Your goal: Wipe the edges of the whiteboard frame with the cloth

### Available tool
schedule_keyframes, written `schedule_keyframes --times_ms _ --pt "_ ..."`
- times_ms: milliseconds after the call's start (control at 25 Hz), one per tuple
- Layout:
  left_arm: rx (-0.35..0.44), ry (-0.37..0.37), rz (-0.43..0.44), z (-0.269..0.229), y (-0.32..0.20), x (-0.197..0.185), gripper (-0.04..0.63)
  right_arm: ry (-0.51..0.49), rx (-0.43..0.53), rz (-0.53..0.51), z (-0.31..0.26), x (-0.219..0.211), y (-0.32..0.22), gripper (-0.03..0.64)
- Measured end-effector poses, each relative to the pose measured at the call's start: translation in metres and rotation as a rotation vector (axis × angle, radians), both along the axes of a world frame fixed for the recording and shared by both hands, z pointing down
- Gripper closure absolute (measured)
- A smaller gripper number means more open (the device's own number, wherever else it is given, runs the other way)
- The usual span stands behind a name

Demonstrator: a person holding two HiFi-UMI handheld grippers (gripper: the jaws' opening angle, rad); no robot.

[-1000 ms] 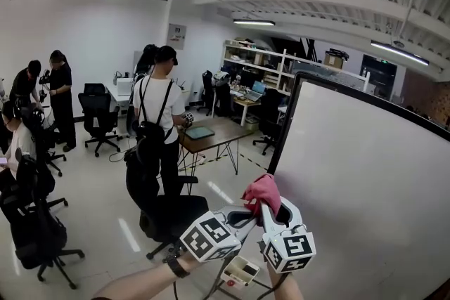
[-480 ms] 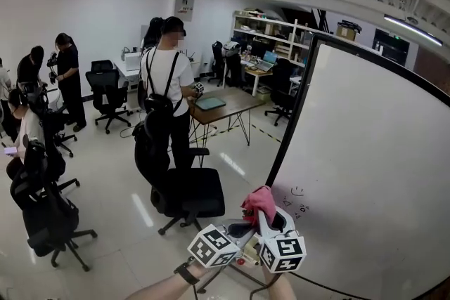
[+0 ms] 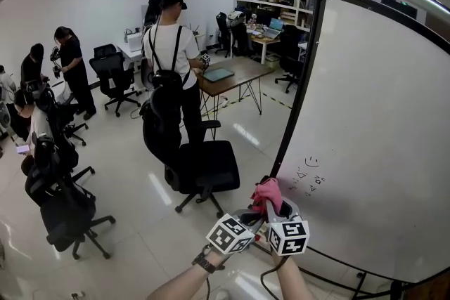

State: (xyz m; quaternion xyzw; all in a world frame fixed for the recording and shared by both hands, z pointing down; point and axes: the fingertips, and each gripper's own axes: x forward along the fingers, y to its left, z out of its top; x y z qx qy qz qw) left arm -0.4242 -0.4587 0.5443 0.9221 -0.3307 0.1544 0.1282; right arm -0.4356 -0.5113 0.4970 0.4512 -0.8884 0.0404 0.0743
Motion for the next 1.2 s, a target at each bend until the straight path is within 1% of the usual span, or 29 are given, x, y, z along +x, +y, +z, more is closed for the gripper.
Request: schedule_keyframes --times_ms 200,320,480,600,720,880,1080,1200 --pt "-0.090 0.014 -0.019 0.026 -0.017 -0.002 0.577 0.018 -0.089 -0.009 0.033 -0.004 -0.022 0.563" --pt "-0.151 0.023 -0.020 0.057 -0.009 0.000 0.577 0.036 -0.140 -0.012 0.067 -0.003 -0.016 0.563" --pt "-0.207 -0.001 -0.020 0.102 -0.001 0.008 0.577 0.042 -0.238 -0.014 0.117 0.003 -0.011 0.563" --pt "-0.250 0.007 -0.011 0.120 0.006 0.010 0.578 0.035 -0.293 0.002 0.139 0.007 -0.005 0.563" --pt "-0.232 -0.024 0.007 0.121 0.011 0.018 0.577 0.014 -0.291 0.020 0.138 0.016 -0.001 0.562" --pt "-0.187 -0.070 0.054 0.113 0.018 0.046 0.577 -0.002 -0.272 0.063 0.130 0.048 0.005 0.561" --pt "-0.218 -0.057 0.104 0.116 0.033 0.095 0.577 0.004 -0.289 0.165 0.137 0.102 0.016 0.561" --pt "-0.241 -0.069 0.138 0.130 0.037 0.125 0.577 0.001 -0.319 0.229 0.153 0.136 0.018 0.561"
